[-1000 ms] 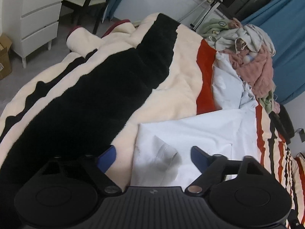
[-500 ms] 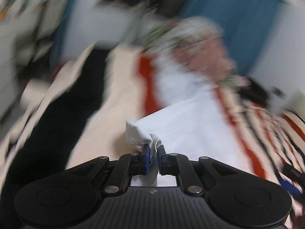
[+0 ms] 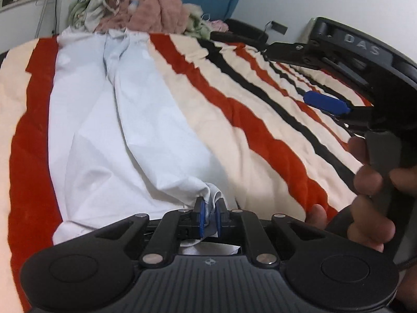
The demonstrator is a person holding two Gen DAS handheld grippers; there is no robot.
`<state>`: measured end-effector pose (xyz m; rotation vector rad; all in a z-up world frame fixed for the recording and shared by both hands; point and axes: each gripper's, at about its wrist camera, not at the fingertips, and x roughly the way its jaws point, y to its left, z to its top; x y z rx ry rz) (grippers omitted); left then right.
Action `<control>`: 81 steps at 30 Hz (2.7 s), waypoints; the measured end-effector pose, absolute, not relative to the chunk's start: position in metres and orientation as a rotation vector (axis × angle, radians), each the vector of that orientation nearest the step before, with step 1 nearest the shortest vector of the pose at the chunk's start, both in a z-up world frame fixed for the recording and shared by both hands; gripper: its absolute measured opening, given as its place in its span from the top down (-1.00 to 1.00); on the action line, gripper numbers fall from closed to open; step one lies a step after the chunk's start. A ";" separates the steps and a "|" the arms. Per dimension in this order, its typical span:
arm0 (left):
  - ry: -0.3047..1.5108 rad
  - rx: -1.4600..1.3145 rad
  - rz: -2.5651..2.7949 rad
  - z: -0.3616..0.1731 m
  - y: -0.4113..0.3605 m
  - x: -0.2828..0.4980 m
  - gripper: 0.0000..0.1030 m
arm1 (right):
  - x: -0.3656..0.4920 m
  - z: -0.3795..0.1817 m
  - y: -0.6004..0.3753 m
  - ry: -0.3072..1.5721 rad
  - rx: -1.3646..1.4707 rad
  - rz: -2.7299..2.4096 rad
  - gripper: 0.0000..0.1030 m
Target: Fold clothes
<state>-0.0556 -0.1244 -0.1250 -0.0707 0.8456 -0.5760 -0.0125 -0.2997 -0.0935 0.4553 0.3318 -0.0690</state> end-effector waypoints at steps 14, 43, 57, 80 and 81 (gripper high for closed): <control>0.739 -0.054 -0.489 -0.056 -0.087 -0.015 -0.66 | -0.007 -0.107 -0.307 0.391 0.523 -0.135 -0.62; 0.666 -0.186 -0.123 -0.092 0.015 0.058 -0.71 | 0.362 -0.134 -0.153 0.583 -0.016 0.247 0.59; 0.696 -0.206 -0.198 -0.114 0.009 0.084 -0.71 | 0.334 -0.151 -0.224 0.578 -0.035 -0.061 0.65; 0.812 0.098 -0.395 -0.126 -0.078 0.010 -0.62 | 0.027 -0.125 -0.327 0.667 0.693 0.120 -0.01; 0.831 0.104 -0.391 -0.127 -0.078 0.007 -0.60 | 0.028 -0.127 -0.327 0.675 0.706 0.135 -0.01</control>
